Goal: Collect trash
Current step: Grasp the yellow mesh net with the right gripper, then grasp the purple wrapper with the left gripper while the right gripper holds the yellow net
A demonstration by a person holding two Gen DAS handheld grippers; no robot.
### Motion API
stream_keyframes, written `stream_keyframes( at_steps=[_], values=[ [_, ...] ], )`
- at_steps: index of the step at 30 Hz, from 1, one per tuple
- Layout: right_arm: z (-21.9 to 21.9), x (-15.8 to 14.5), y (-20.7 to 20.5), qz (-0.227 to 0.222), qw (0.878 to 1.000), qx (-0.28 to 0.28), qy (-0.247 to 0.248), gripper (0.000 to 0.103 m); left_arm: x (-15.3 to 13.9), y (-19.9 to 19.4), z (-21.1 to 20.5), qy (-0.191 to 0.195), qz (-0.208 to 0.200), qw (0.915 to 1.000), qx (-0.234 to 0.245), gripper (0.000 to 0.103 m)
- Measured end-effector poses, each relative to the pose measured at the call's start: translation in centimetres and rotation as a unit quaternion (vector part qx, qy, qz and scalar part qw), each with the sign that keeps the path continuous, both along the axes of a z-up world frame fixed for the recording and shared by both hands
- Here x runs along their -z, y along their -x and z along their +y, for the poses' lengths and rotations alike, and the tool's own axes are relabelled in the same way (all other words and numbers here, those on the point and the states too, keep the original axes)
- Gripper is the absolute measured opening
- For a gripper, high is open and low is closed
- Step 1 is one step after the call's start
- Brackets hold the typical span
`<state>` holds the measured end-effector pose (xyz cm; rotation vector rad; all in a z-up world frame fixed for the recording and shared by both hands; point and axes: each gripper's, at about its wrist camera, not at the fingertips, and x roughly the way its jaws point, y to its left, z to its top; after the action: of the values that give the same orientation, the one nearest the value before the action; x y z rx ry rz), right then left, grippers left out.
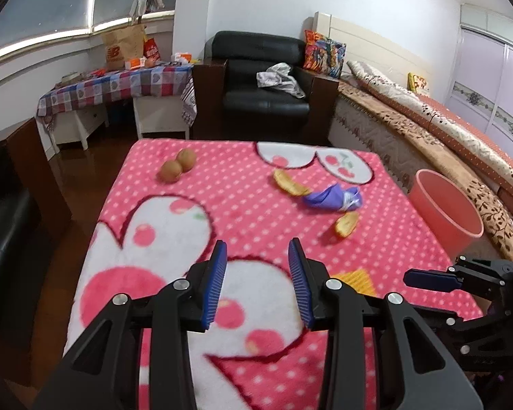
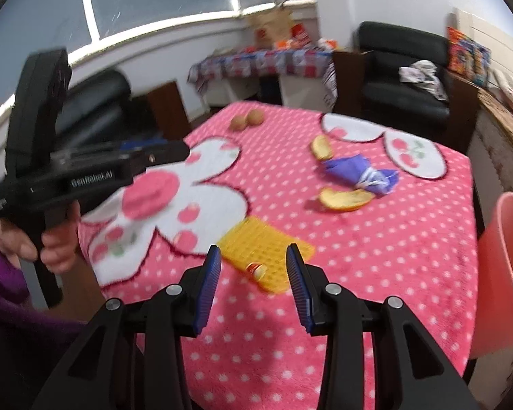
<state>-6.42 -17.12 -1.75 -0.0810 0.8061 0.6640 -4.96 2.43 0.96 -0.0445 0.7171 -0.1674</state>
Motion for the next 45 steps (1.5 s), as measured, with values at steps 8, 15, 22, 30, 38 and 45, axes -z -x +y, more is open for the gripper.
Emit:
stream_keyframes(
  at_steps=[8,15,22,30,38,45],
  values=[
    [3.4,3.0,-1.4,0.013,0.997,-0.027,0.077,0.039,1.9,-0.5,1.7,0.011,0.032,0.9993,-0.017,0.038],
    [4.7,4.5,-1.7,-0.012,0.992,-0.036,0.124,0.025,2.4,-1.8,0.9,0.014,0.041,0.9991,-0.003,0.038],
    [1.2,3.1,-3.2,0.031,0.999,0.005,0.031,0.009,2.2,-3.5,-1.8,0.012,0.033,0.9985,0.042,0.038],
    [-4.0,1.3,-4.3,0.040,0.995,0.088,-0.020,0.009,2.0,-6.0,-6.0,0.010,0.024,0.9951,0.095,0.038],
    [-8.3,0.3,-4.7,0.027,0.986,0.158,-0.037,0.009,4.0,-9.4,-9.4,0.018,0.058,0.9898,0.129,0.037],
    [-10.8,0.2,-4.8,0.025,0.980,0.194,-0.043,0.009,4.8,-11.2,-10.7,0.011,0.061,0.9905,0.123,0.038]
  ],
)
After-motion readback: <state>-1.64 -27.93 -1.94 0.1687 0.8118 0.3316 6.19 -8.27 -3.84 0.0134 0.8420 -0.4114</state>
